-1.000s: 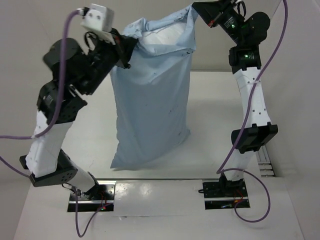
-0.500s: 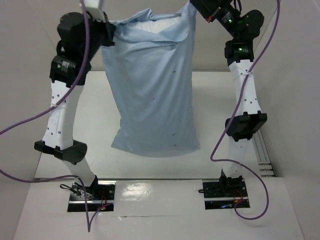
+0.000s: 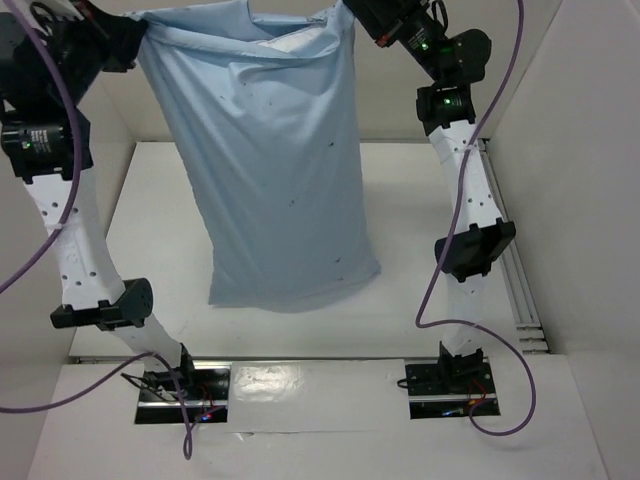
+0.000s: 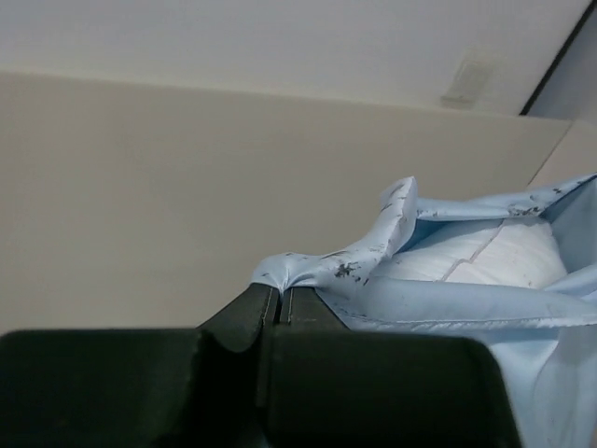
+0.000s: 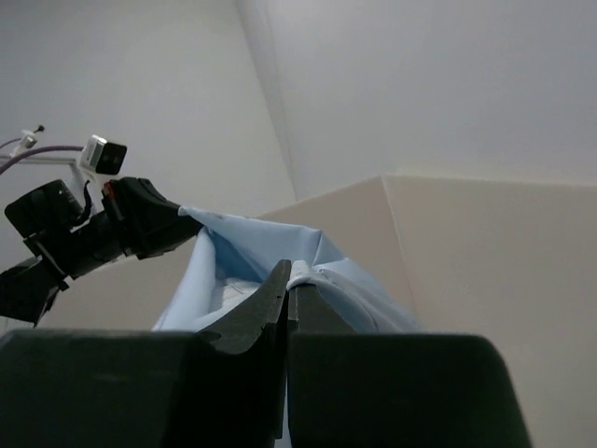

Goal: Put the pillow into the pillowcase

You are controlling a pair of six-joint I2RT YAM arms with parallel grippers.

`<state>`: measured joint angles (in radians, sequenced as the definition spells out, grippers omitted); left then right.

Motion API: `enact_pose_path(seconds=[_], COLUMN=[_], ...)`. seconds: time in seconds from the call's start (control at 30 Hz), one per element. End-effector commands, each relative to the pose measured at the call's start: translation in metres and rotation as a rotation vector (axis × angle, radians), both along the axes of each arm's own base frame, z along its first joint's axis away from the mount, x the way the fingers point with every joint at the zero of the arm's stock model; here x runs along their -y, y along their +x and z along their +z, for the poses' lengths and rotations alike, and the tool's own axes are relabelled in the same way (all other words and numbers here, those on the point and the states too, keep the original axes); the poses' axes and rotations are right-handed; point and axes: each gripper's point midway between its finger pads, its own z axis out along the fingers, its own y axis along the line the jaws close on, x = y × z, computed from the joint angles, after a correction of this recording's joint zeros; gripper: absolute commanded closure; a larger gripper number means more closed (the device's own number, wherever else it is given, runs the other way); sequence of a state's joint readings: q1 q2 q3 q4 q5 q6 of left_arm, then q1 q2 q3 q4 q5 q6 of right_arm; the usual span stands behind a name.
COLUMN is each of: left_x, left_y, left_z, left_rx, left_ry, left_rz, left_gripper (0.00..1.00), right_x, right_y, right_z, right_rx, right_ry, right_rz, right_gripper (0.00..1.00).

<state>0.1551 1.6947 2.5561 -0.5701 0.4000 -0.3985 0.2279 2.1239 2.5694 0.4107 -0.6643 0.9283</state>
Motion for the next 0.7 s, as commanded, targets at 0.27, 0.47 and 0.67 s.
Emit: enact_pose_path(seconds=[0.27,0.47,0.67], left_x=[0.031,0.059,0.112], left_y=[-0.154,-0.181,-0.212], left_z=[0.143,0.132,0.081], left_rx=[0.523,0.482,0.309], left_ry=[0.031,0.027,-0.016], left_rz=[-0.087,-0.247,-0.729], left_gripper=[1.0,1.0,1.0], right_x=[0.029,0.06,0.118], right_y=[-0.054,-0.025,0.02], right_z=[0.056,0.021,-0.111], right_rx=[0.263,0.149,-0.202], right_ry=[0.114,0.088,0.066], right_rz=[-0.007,0.021,-0.019], right_gripper=[1.0,1.0,1.0])
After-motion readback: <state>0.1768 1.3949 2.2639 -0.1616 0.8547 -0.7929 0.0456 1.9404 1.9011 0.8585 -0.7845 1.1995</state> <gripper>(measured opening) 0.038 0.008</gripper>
